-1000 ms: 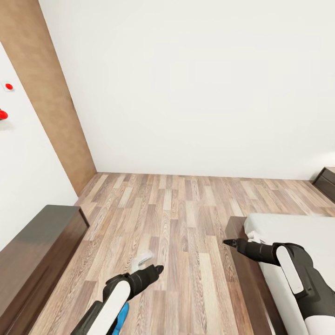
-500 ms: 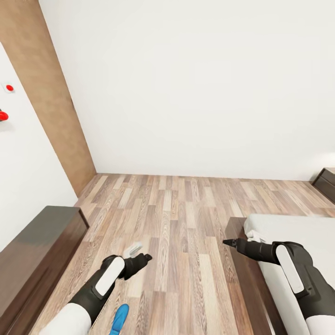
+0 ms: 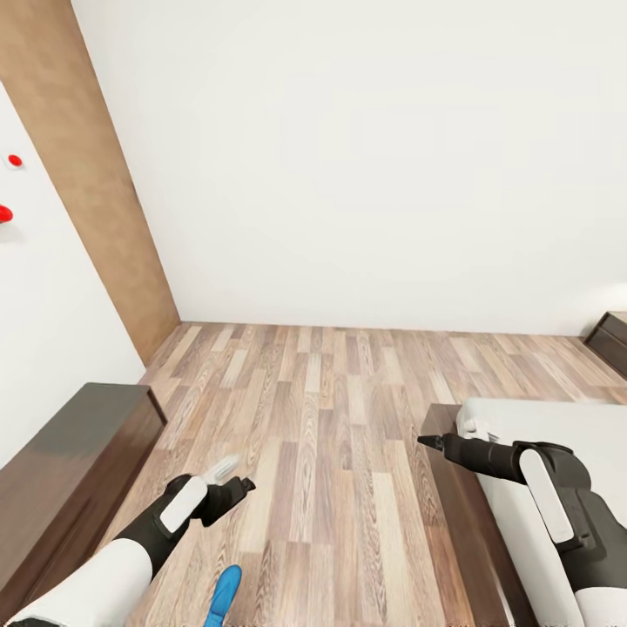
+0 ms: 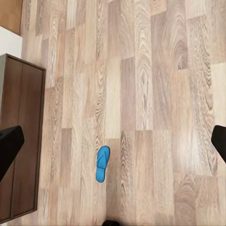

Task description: In the bedroom, move the book from the bed onto either nightstand, and place the two sandals side by side next to the bed.

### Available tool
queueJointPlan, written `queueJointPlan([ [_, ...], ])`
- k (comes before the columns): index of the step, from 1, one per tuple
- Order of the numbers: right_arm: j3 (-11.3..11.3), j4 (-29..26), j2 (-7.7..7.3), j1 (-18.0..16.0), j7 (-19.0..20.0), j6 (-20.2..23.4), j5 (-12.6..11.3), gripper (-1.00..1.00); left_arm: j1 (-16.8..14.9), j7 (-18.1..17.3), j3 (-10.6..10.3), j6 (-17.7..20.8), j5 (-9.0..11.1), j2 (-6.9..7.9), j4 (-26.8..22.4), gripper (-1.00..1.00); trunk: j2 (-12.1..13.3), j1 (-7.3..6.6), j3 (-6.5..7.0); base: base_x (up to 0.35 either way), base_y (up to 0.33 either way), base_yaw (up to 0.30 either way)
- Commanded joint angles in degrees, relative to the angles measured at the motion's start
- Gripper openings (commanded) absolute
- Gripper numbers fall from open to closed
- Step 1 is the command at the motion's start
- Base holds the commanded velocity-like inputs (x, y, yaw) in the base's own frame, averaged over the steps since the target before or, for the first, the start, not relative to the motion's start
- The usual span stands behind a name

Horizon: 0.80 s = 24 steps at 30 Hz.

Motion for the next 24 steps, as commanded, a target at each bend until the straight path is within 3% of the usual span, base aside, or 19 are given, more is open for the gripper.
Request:
queueJointPlan([
  [1, -0.1, 0.0, -0.02, -0.1, 0.6, 0.2, 0.5, 1.0, -0.3, 0.1, -0.4, 0.0, 0.6, 0.23, 0.7, 1.0, -0.1, 0.03, -0.2, 0.0, 0.0, 0.0],
  [11, 0.0, 0.3, -1.01, -0.2, 0.7, 0.2, 0.4, 1.0, -1.4, -1.7, -0.4, 0.6, 0.6, 1.45, 3.4, 1.0, -0.1, 0.03, -1.08, 0.0, 0.0, 0.0],
  [18, 0.1, 0.3, -1.48, -0.3, 0.7, 0.2, 0.3, 1.0, -1.6, -2.3, -0.3, 2.9, 0.9, 3.18, 3.6, 1.0, -0.1, 0.03, -1.71, 0.0, 0.0, 0.0],
  [24, 0.1, 0.3, -1.62, -0.3, 0.7, 0.2, 0.3, 1.0, -1.5, -4.0, -0.3, 4.2, 1.1, 5.32, 3.9, 1.0, -2.5, 1.35, -3.34, 0.0, 0.0, 0.0],
])
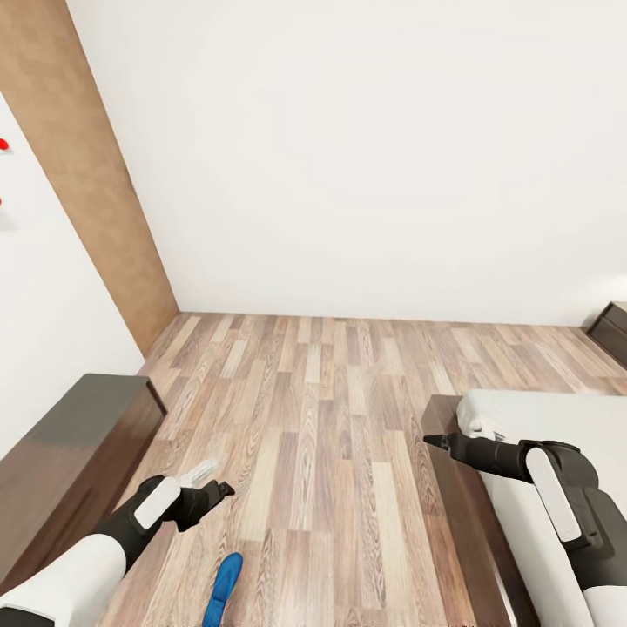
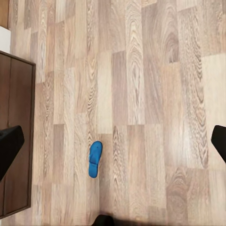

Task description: In the bedroom, move the book from the bed onto either nightstand, and place the two sandals side by side next to the bed.

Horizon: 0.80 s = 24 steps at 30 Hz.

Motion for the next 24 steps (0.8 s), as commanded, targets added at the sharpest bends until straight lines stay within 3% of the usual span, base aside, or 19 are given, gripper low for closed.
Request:
queueJointPlan([
  [1, -0.1, 0.0, -0.01, -0.1, 0.6, 0.2, 0.5, 1.0, 0.0, -0.4, -0.4, 0.3, 0.6, 0.57, 0.0, 1.0, -0.5, 0.25, -0.39, 0.0, 0.0, 0.0],
  [3, -0.1, 0.0, -0.02, -0.1, 0.6, 0.2, 0.5, 1.0, -0.1, -1.4, -0.4, 0.4, 0.5, 1.0, 0.2, 1.0, -1.3, 0.69, -0.93, 0.0, 0.0, 0.0],
  [4, 0.0, 0.0, -0.03, -0.1, 0.6, 0.2, 0.5, 1.0, -0.2, -3.5, -0.5, 0.6, 0.3, 1.83, 0.6, 1.0, -1.7, 0.91, -1.2, 0.0, 0.0, 0.0],
  [7, 0.0, 0.0, -0.03, 0.0, 0.6, 0.2, 0.6, 1.0, -0.3, -4.3, -0.6, 0.7, 0.1, 2.15, 0.8, 1.0, -2.9, 1.57, -2.02, 0.0, 0.0, 0.0],
  [24, 0.8, 0.0, 0.05, 0.1, 0.6, 0.2, 0.6, 1.0, -1.0, -5.2, -1.1, 0.7, -0.5, 2.34, 1.2, 1.0, -9.8, 5.3, -6.64, 0.0, 0.0, 0.0],
])
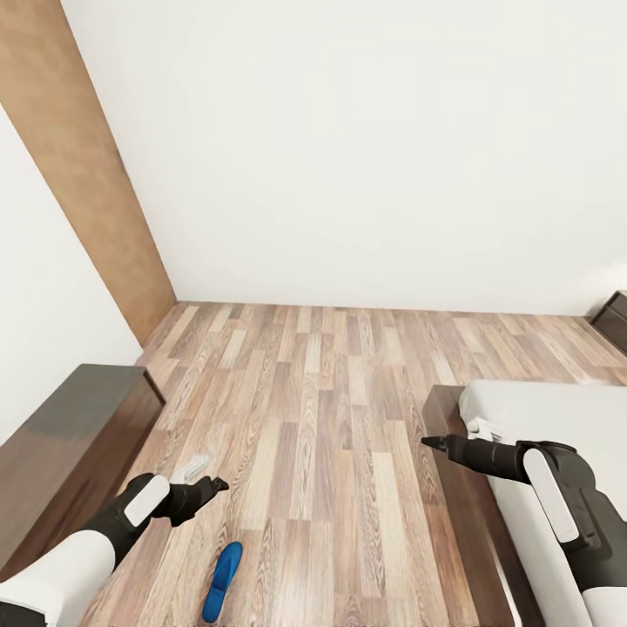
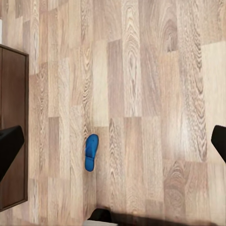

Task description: In the bedroom, move the book from the bed onto either nightstand, and place the two sandals side by side next to the bed.

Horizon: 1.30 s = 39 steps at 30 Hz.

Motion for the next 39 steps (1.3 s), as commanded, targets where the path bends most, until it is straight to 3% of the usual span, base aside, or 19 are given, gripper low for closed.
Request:
queueJointPlan([
  [1, 0.0, 0.0, 0.0, 0.0, 0.6, 0.2, 0.5, 1.0, -0.1, 0.5, -0.4, 0.1, 0.5, 0.01, -0.1, 1.0, -0.5, 0.24, -0.36, 0.0, 0.0, 0.0],
  [17, 0.6, 0.0, 0.15, 0.0, 0.6, 0.2, 0.5, 1.0, -1.3, 0.5, -0.5, 0.1, -2.0, -0.7, -0.1, 1.0, -6.9, 3.75, -4.71, 0.0, 0.0, 0.0],
  [39, 4.5, 0.6, 0.46, -0.3, 0.4, 0.2, 0.6, 1.0, -2.6, 0.8, -0.5, 0.3, -2.5, -0.96, -0.1, 1.0, -15.7, 8.59, -10.69, 0.0, 0.0, 0.0],
])
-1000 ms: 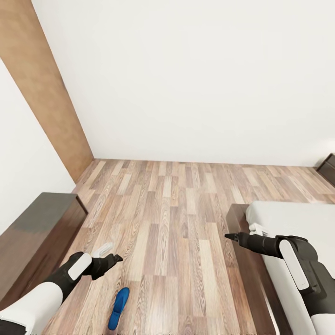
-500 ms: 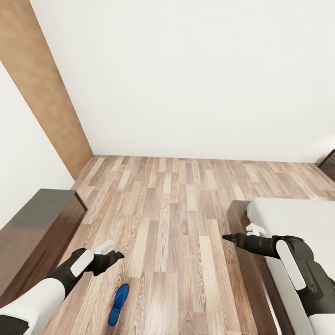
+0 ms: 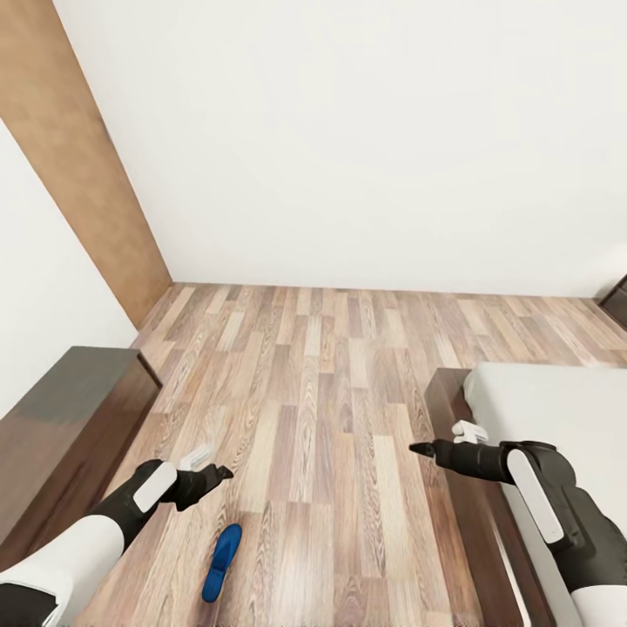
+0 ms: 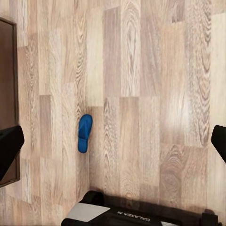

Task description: In the bedroom, move the book from the bed onto either nightstand, and place the two sandals side by side next to the bed.

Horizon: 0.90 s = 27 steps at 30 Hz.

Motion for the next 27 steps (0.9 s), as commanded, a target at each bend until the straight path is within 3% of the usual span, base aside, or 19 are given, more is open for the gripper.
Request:
queueJointPlan([
  [1, 0.1, 0.1, -0.04, -0.1, 0.6, 0.2, 0.5, 1.0, -0.1, 0.6, -0.4, 0.1, 0.6, 0.02, -0.1, 1.0, -0.5, 0.23, -0.34, 0.0, 0.0, 0.0],
  [19, 1.2, 0.6, -0.21, -1.8, 0.6, 0.2, 0.5, 1.0, -0.3, 2.7, -0.3, 0.2, 0.6, -0.9, -0.2, 1.0, -7.7, 4.18, -5.23, 0.0, 0.0, 0.0],
  [27, 2.7, 0.6, 0.0, -2.0, 0.6, 0.2, 0.5, 1.0, -0.3, 3.0, -0.3, 0.3, 0.6, -1.05, -0.3, 1.0, -10.9, 5.94, -7.4, 0.0, 0.0, 0.0],
])
